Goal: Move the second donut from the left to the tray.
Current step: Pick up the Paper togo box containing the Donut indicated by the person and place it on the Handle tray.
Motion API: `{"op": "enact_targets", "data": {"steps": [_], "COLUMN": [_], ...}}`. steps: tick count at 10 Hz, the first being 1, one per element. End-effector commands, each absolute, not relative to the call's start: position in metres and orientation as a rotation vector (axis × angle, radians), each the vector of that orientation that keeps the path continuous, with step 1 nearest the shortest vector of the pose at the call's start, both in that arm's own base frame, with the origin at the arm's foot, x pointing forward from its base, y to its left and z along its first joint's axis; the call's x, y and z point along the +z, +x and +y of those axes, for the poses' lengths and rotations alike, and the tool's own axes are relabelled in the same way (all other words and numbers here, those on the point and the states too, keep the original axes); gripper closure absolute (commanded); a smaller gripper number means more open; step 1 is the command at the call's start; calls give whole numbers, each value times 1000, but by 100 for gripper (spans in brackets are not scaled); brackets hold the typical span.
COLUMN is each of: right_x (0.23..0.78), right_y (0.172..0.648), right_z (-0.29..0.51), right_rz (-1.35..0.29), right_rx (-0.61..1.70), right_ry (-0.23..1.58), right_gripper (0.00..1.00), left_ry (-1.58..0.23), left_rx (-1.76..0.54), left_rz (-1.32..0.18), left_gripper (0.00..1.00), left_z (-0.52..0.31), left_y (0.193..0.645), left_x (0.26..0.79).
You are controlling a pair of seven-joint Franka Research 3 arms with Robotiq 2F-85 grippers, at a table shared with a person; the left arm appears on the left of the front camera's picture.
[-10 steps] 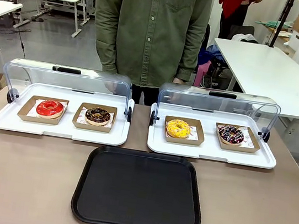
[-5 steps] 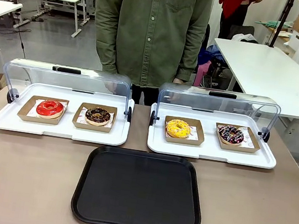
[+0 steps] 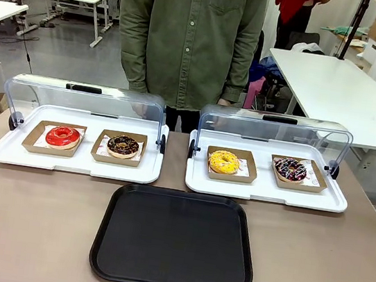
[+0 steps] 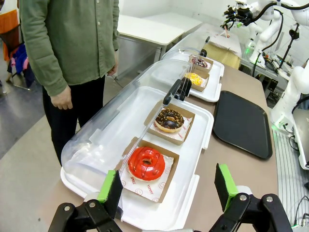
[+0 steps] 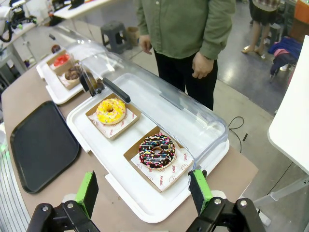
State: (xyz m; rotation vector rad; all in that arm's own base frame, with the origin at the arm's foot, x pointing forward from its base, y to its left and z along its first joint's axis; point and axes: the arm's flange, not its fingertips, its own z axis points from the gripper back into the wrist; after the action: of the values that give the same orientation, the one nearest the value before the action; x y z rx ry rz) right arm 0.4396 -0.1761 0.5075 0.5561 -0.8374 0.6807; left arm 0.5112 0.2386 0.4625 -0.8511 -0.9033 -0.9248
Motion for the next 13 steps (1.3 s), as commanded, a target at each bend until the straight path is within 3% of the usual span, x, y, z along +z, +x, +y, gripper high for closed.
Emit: {"op": "enact_targets", "data": {"steps": [1,13], "right_x": [509,509], "right_y": [437,437], "right_z": [-172,-172], "right_rz": [-845,-845], "right_rx": [671,671], "right_ry": [562,562], "right_gripper": [0,0], "left_ry": [-857,-857], "left_rx": [-930,-930], "left_rz": [-904,-904], "left_gripper": [0,0], "left_z": [238,238], "left_y": [510,510], "left_x": [464,464]}}
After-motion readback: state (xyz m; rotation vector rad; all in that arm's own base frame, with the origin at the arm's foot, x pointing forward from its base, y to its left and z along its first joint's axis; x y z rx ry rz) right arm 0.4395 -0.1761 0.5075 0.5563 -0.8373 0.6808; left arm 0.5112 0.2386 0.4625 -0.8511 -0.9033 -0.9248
